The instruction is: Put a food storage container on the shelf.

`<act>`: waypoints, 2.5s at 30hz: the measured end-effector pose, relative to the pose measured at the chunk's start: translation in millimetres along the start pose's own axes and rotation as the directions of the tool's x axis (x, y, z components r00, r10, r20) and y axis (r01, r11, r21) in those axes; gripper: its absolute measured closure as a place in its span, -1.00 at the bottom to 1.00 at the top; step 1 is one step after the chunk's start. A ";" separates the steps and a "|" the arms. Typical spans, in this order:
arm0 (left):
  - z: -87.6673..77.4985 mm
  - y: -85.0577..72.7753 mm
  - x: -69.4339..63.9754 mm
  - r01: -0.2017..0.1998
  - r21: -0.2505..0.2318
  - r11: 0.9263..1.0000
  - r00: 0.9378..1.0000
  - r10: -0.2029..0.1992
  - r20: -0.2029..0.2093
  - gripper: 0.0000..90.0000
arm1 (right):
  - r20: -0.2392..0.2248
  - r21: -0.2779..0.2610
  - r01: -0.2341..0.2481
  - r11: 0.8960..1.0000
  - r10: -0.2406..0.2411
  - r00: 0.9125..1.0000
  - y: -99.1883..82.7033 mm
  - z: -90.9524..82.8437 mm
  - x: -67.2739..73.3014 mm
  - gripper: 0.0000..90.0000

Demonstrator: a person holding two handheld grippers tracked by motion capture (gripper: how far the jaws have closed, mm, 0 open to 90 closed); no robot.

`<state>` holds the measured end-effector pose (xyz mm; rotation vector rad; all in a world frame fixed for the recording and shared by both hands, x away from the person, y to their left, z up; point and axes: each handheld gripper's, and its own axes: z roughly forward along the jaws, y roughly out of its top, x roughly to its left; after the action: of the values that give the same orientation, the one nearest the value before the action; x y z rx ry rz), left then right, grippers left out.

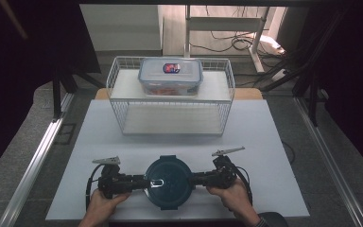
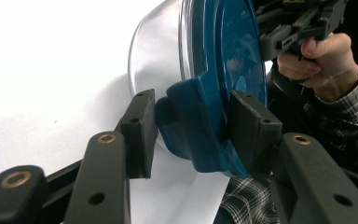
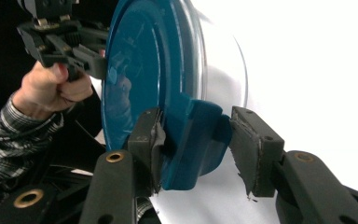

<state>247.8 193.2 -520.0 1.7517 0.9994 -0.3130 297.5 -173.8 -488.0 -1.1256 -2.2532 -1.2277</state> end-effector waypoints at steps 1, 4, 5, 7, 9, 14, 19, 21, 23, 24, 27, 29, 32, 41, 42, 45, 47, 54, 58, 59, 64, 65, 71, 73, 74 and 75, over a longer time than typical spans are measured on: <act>-0.2 -0.3 -1.4 -0.010 0.001 1.000 1.000 0.010 -0.004 0.20 | -0.006 0.000 -0.007 1.000 0.007 1.000 -0.1 -0.1 -0.5 0.22; 0.3 -0.6 -4.5 -0.029 -0.007 1.000 0.999 0.029 -0.014 0.20 | -0.029 -0.018 -0.040 0.999 0.040 0.999 -3.5 0.3 -4.2 0.21; 0.5 -0.7 -5.0 -0.030 -0.011 0.999 0.999 0.030 -0.015 0.20 | -0.037 -0.016 -0.050 0.999 0.049 0.998 -5.0 1.0 -5.6 0.20; 0.7 -0.8 -5.6 -0.029 -0.017 0.999 0.999 0.029 -0.018 0.20 | -0.035 -0.018 -0.056 0.998 0.056 0.998 -5.8 1.1 -5.7 0.21; 0.7 -1.2 -5.8 -0.016 -0.028 0.999 1.000 0.016 -0.014 0.21 | -0.026 -0.013 -0.063 0.998 0.063 0.998 -5.6 0.2 -4.7 0.22; -0.3 1.6 -5.2 0.026 -0.053 0.998 1.000 -0.026 -0.008 0.28 | -0.029 -0.035 -0.080 0.996 0.079 0.996 -7.3 -3.8 -2.5 0.27; 2.2 7.5 -5.1 0.038 -0.066 0.997 0.999 -0.038 -0.008 0.29 | 0.038 -0.081 0.004 0.997 -0.001 0.999 -1.6 -9.2 5.9 0.26; 2.0 11.4 -6.7 0.032 -0.073 0.997 0.999 -0.033 -0.011 0.30 | 0.031 -0.090 0.000 0.996 0.002 1.000 0.3 -11.3 4.5 0.26; 0.8 17.2 -8.6 0.025 -0.081 0.996 1.000 -0.026 -0.017 0.30 | 0.023 -0.102 -0.006 0.995 0.008 1.000 2.9 -13.5 3.4 0.26; 0.1 20.4 -9.3 0.018 -0.084 0.996 1.000 -0.019 -0.018 0.30 | 0.019 -0.107 -0.003 0.994 0.005 1.000 4.6 -14.6 3.2 0.26; -2.4 29.1 -12.4 -0.006 -0.089 0.996 0.999 0.004 -0.032 0.30 | 0.025 -0.122 0.022 0.992 -0.019 1.000 11.3 -18.6 5.5 0.27; -4.0 33.9 -14.3 -0.017 -0.096 0.995 0.999 0.013 -0.041 0.29 | 0.032 -0.131 0.046 0.990 -0.042 0.999 16.9 -21.3 7.5 0.27; -6.2 42.0 -16.1 -0.029 -0.101 0.994 0.998 0.024 -0.052 0.29 | 0.038 -0.138 0.065 0.988 -0.060 0.997 24.1 -23.7 9.4 0.27; -15.4 72.4 -22.1 -0.062 -0.135 0.989 0.996 0.054 -0.064 0.29 | 0.066 -0.165 0.121 0.979 -0.111 0.992 55.2 -37.0 18.8 0.26; -16.9 76.0 -23.1 -0.068 -0.140 0.988 0.996 0.060 -0.065 0.29 | 0.066 -0.170 0.126 0.977 -0.116 0.991 57.7 -38.1 19.4 0.26; -21.3 86.6 -26.8 -0.077 -0.147 0.986 0.995 0.067 -0.072 0.29 | 0.067 -0.180 0.135 0.974 -0.125 0.990 67.3 -42.6 22.8 0.26; -24.3 93.4 -29.0 -0.085 -0.151 0.985 0.994 0.074 -0.076 0.29 | 0.067 -0.187 0.143 0.972 -0.133 0.989 73.6 -45.3 25.0 0.27; -32.6 117.8 -35.4 -0.108 -0.170 0.979 0.992 0.094 -0.087 0.29 | 0.075 -0.214 0.170 0.962 -0.157 0.985 96.2 -55.4 32.0 0.26; -37.0 131.5 -38.2 -0.115 -0.179 0.977 0.991 0.099 -0.094 0.29 | 0.077 -0.227 0.178 0.958 -0.164 0.983 108.9 -60.2 34.4 0.26; -37.7 133.7 -38.8 -0.115 -0.181 0.977 0.991 0.099 -0.095 0.29 | 0.075 -0.229 0.177 0.957 -0.164 0.984 113.4 -61.8 35.3 0.26; -42.3 148.3 -41.2 -0.125 -0.184 0.975 0.989 0.107 -0.101 0.29 | 0.078 -0.241 0.184 0.953 -0.170 0.982 125.7 -66.7 37.9 0.26; -43.4 151.7 -41.8 -0.127 -0.188 0.974 0.989 0.110 -0.102 0.29 | 0.079 -0.244 0.186 0.952 -0.171 0.982 128.6 -67.8 38.7 0.26; -53.9 175.3 -47.1 -0.148 -0.203 0.968 0.986 0.127 -0.110 0.29 | 0.087 -0.262 0.205 0.943 -0.189 0.978 151.0 -76.4 46.8 0.26; -57.2 182.8 -48.5 -0.150 -0.205 0.967 0.985 0.129 -0.112 0.28 | 0.090 -0.267 0.212 0.940 -0.195 0.977 158.3 -78.9 49.5 0.26; -59.1 187.0 -48.9 -0.154 -0.207 0.966 0.985 0.132 -0.114 0.28 | 0.093 -0.269 0.216 0.939 -0.198 0.976 162.5 -80.2 51.1 0.26; -60.9 191.2 -49.5 -0.155 -0.208 0.966 0.985 0.133 -0.114 0.28 | 0.094 -0.271 0.219 0.937 -0.200 0.975 166.7 -81.5 52.6 0.26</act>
<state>345.2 203.0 -338.1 1.6417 0.9330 -0.0228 387.3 -162.9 -317.6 -1.0515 -2.3496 -1.6622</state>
